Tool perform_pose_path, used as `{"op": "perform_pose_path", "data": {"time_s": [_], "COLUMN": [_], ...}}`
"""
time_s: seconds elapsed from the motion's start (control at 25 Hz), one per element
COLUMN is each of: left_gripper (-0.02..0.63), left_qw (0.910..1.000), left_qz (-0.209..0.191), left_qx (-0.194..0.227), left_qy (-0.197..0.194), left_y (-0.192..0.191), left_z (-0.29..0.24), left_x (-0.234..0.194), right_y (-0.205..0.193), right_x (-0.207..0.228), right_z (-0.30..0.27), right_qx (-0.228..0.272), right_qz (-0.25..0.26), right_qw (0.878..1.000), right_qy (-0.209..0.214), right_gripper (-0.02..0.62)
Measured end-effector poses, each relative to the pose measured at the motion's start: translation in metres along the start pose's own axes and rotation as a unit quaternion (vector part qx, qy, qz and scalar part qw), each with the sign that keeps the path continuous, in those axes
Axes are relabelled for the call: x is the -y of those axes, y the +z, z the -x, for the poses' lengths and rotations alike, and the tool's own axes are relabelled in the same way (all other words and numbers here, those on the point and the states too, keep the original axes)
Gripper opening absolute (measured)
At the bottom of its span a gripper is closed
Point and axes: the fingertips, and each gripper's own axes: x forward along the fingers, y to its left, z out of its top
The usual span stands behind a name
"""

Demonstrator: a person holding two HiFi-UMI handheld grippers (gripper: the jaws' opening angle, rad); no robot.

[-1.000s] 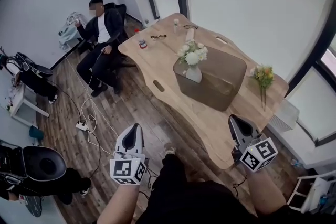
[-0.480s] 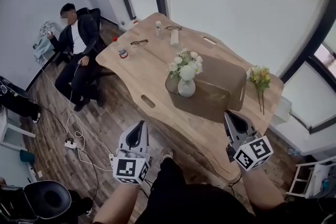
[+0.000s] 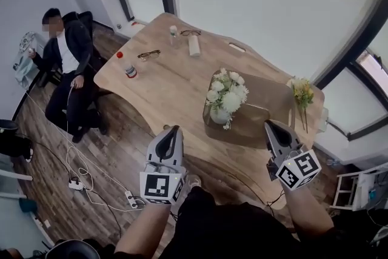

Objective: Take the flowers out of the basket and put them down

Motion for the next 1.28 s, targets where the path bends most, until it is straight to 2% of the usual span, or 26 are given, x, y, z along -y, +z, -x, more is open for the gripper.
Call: {"op": "perform_pose_path", "data": {"time_s": [0.4, 0.64, 0.84, 1.04, 1.28], "left_gripper": [0.0, 0.0, 0.0, 0.0, 0.0], "left_qw": [0.999, 0.995, 0.9934, 0.9928, 0.9945], "left_qz": [-0.011, -0.01, 0.002, -0.013, 0.0], "left_qx": [-0.008, -0.006, -0.004, -0.003, -0.018], "left_qy": [-0.044, -0.099, -0.114, -0.119, -0.104], "left_y": [-0.001, -0.005, -0.003, -0.003, -0.016], "left_z": [-0.06, -0.112, -0.137, -0.157, -0.178], "left_x": [-0.065, -0.056, -0.044, -0.034, -0.033], "right_y": [0.025, 0.042, 0.047, 0.049, 0.033], "right_x": [0.027, 0.058, 0.071, 0.087, 0.108], "right_z": [-0.065, -0.072, -0.073, -0.086, -0.107], "right_qx": [0.012, 0.025, 0.027, 0.031, 0.028], "right_qz": [0.004, 0.012, 0.014, 0.021, 0.013], "right_qw": [0.997, 0.993, 0.993, 0.994, 0.996], "right_qy": [-0.071, -0.112, -0.113, -0.099, -0.081], "right_gripper": [0.023, 0.023, 0.023, 0.023, 0.023]}}
